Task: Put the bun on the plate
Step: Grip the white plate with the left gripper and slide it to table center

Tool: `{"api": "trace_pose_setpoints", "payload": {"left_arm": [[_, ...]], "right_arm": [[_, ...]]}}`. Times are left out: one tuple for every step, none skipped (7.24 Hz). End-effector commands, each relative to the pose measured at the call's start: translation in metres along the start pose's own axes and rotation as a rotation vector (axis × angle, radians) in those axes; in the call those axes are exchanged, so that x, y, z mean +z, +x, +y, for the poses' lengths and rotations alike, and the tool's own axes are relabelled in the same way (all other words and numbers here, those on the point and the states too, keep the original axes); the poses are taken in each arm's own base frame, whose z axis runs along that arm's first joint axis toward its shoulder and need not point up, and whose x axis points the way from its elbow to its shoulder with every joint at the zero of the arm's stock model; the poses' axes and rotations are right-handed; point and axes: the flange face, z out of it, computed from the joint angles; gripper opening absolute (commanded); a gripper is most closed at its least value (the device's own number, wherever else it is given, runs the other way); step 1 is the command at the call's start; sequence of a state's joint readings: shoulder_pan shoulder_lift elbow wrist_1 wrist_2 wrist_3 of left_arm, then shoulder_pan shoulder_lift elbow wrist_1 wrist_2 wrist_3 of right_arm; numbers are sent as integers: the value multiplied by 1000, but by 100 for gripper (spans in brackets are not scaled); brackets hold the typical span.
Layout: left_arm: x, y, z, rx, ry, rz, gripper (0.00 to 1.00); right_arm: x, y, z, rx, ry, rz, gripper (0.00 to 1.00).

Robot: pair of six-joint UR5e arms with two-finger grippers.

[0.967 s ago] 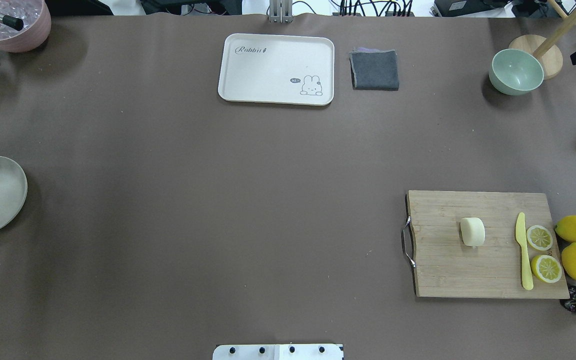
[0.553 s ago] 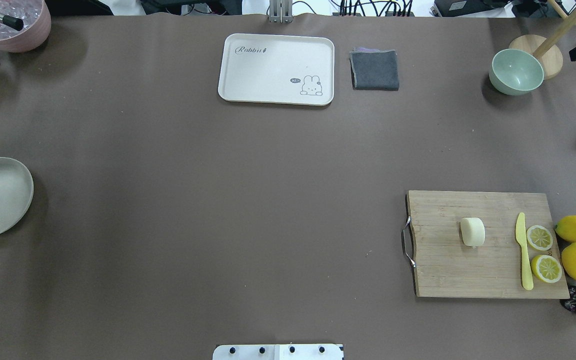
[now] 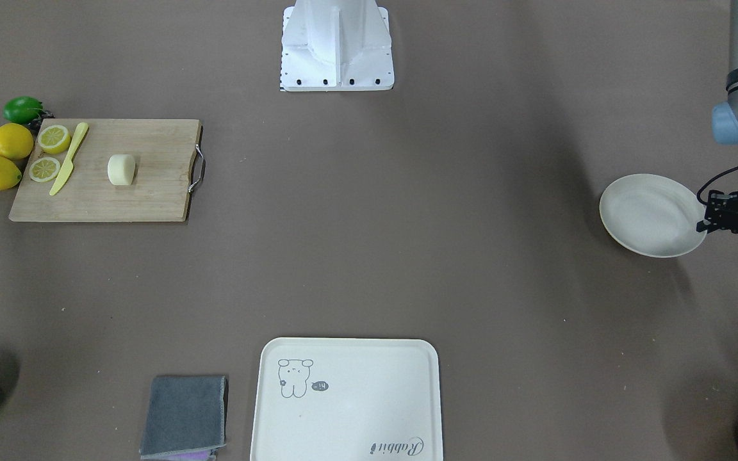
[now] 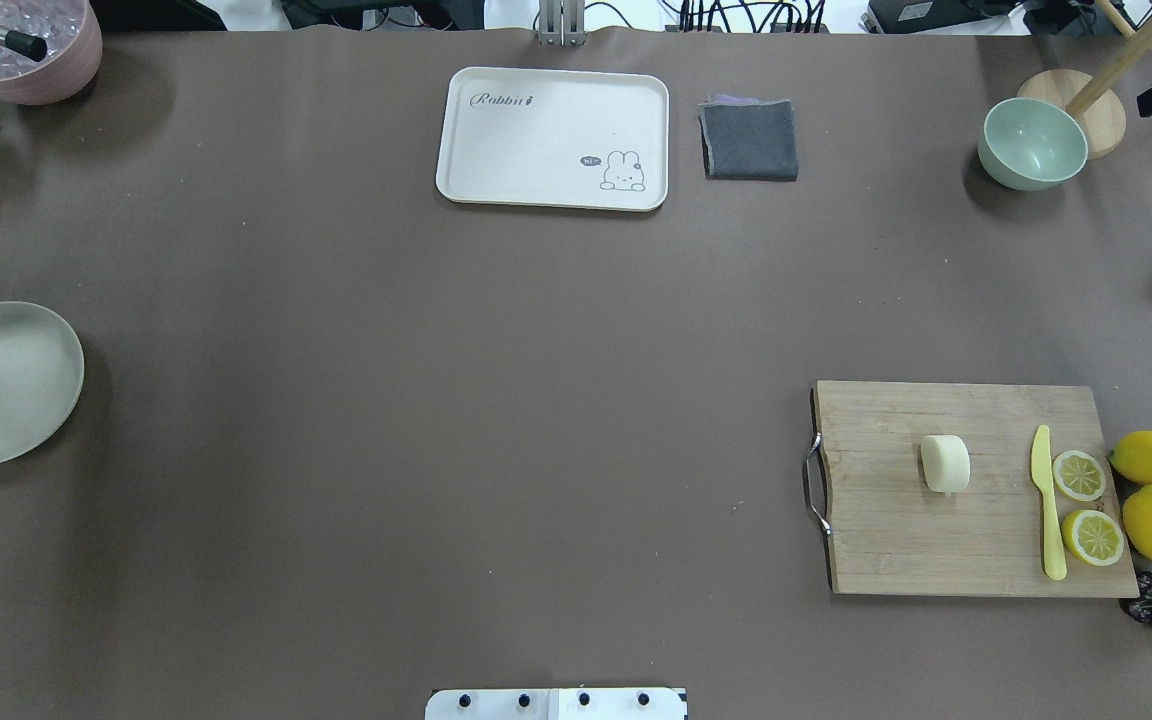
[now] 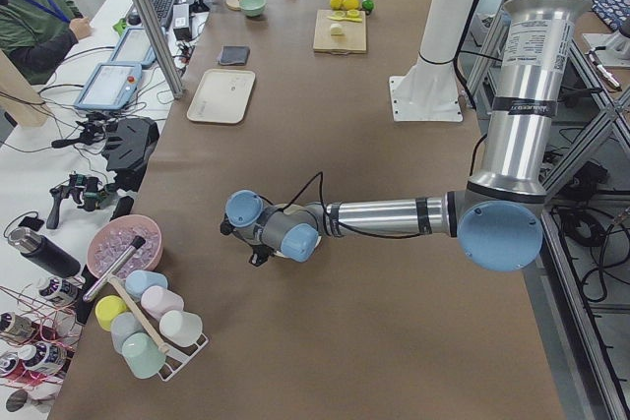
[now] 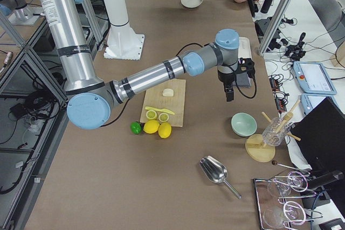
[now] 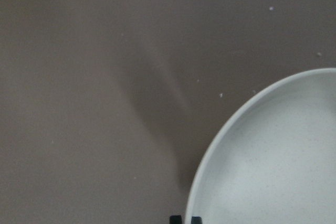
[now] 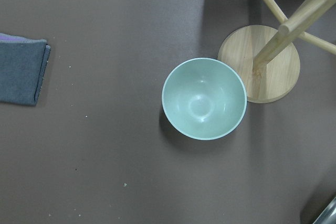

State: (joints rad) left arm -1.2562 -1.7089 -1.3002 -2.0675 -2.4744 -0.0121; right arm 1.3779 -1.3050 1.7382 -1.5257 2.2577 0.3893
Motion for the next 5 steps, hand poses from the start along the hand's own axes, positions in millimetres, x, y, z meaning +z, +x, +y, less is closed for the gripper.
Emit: {"api": "trace_pose_setpoints", "payload": {"left_arm": [[-32, 19, -46, -51, 64, 58, 0], [-50, 24, -66, -59, 97, 57, 0], [-70, 51, -101, -121, 135, 83, 0], [-83, 101, -136, -181, 157, 117, 0], [-76, 156, -163, -217, 149, 151, 0]], "right_arm": [[12, -7, -1, -6, -20, 0, 100], [13, -4, -1, -4, -22, 1, 100], [15, -2, 1, -6, -26, 4, 100], [15, -3, 2, -3, -29, 0, 100], [15, -2, 3, 0, -28, 0, 100]]}}
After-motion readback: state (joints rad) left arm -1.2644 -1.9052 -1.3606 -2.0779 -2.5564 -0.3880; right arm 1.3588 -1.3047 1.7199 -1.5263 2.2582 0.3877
